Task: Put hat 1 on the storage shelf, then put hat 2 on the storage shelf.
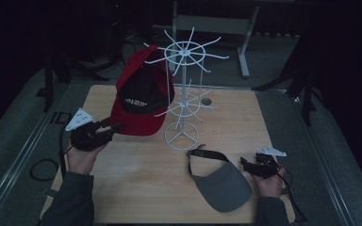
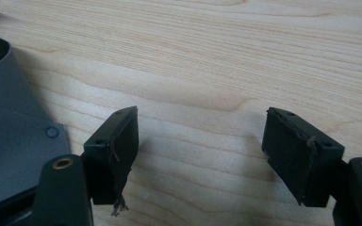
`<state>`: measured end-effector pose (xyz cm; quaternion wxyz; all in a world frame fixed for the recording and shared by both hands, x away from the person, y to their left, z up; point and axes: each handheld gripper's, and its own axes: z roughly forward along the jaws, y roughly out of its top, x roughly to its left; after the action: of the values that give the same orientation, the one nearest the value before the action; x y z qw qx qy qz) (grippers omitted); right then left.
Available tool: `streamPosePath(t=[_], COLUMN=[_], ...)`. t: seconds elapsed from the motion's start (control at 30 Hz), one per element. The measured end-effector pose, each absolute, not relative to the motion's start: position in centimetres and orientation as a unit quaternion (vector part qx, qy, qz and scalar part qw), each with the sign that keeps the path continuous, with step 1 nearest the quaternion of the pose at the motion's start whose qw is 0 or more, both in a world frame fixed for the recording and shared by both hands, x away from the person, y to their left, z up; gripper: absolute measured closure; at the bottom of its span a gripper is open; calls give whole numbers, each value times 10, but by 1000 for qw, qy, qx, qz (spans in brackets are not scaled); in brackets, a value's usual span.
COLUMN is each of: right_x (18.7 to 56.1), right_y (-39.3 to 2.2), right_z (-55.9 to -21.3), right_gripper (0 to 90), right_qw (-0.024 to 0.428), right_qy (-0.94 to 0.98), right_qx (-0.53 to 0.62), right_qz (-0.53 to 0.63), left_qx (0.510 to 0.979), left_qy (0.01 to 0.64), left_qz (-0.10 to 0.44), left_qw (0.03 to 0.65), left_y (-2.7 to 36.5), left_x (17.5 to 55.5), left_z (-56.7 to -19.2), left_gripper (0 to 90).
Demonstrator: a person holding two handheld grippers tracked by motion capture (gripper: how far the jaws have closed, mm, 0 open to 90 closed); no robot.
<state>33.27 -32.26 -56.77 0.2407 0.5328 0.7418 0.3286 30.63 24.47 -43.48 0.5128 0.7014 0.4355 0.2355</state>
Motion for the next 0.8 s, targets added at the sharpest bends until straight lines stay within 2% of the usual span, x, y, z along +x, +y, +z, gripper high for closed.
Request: streamPosePath(t=[0.57,0.73,0.8], right_x=[333,332,332], right_y=[-322,-322,-321], right_z=[-568,-564,-562], right_gripper=[285,436,453], right_qw=[241,237,232], right_qy=[741,739,740], right_qx=[534,541,541], right_qz=[328,324,325], left_qx=[705,706,706], left_qy=[457,462,463], left_qz=[227,232,233], left_qw=[493,484,482], left_y=[247,247,247], left_x=[302,298,298], left_z=[-459,-468,-470], left_gripper=[538,538,539])
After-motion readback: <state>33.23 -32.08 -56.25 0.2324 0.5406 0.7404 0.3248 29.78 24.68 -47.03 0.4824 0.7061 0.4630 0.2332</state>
